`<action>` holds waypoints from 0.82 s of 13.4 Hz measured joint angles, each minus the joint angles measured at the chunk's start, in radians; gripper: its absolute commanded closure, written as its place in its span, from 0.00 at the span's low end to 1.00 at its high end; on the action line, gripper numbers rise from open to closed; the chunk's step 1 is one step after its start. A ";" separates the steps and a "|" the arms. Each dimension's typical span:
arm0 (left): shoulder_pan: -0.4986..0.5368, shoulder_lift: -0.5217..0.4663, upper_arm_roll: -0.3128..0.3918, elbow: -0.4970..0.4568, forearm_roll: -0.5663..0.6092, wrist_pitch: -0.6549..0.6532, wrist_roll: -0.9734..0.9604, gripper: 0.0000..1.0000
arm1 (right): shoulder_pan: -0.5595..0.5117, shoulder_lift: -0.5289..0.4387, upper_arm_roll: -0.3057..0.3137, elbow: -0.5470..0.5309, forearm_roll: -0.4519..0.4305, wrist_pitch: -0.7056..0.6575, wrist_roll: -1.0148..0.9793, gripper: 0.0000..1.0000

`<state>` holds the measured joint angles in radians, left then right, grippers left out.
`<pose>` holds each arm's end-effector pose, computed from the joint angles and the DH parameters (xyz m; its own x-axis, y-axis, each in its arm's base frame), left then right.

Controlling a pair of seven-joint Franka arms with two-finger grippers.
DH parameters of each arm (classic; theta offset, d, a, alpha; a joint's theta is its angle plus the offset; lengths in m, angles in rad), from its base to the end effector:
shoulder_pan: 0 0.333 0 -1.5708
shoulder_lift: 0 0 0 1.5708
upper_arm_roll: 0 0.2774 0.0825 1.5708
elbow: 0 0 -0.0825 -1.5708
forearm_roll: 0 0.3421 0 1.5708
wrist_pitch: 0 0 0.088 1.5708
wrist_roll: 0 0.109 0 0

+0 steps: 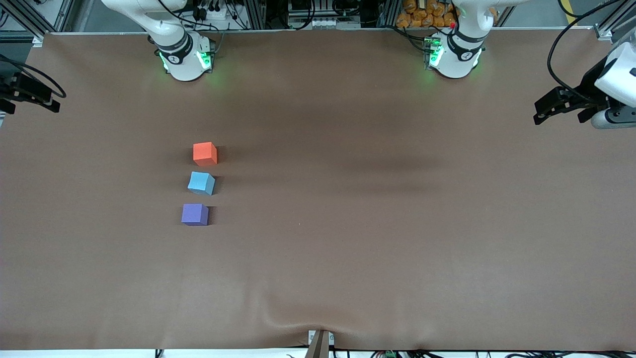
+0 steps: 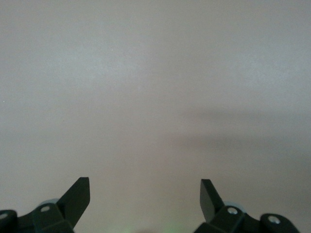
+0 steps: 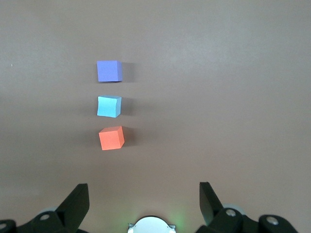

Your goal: Place blue block between orange and purple blocks

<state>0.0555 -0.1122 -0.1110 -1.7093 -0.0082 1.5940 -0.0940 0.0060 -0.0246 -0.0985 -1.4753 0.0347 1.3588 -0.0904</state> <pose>0.4820 -0.0304 0.5817 0.9992 0.0394 -0.0034 0.0394 -0.9992 -0.0045 0.4813 -0.0410 0.6186 0.9961 0.0058 -0.0880 0.0018 -0.9990 -0.0450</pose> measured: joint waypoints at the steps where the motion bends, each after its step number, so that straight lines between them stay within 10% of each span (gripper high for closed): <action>1: 0.000 0.000 0.000 0.000 0.000 0.000 0.000 0.00 | 0.000 0.000 0.000 0.001 0.000 0.000 0.000 0.00; 11: 0.000 0.000 0.000 0.000 0.000 0.025 0.000 0.00 | 0.000 0.001 0.013 0.001 0.000 0.000 0.000 0.00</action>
<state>0.0557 -0.1120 -0.1107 -1.7093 -0.0082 1.6192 -0.0935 0.0061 -0.0233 -0.0854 -1.4743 0.0347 1.3589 -0.0906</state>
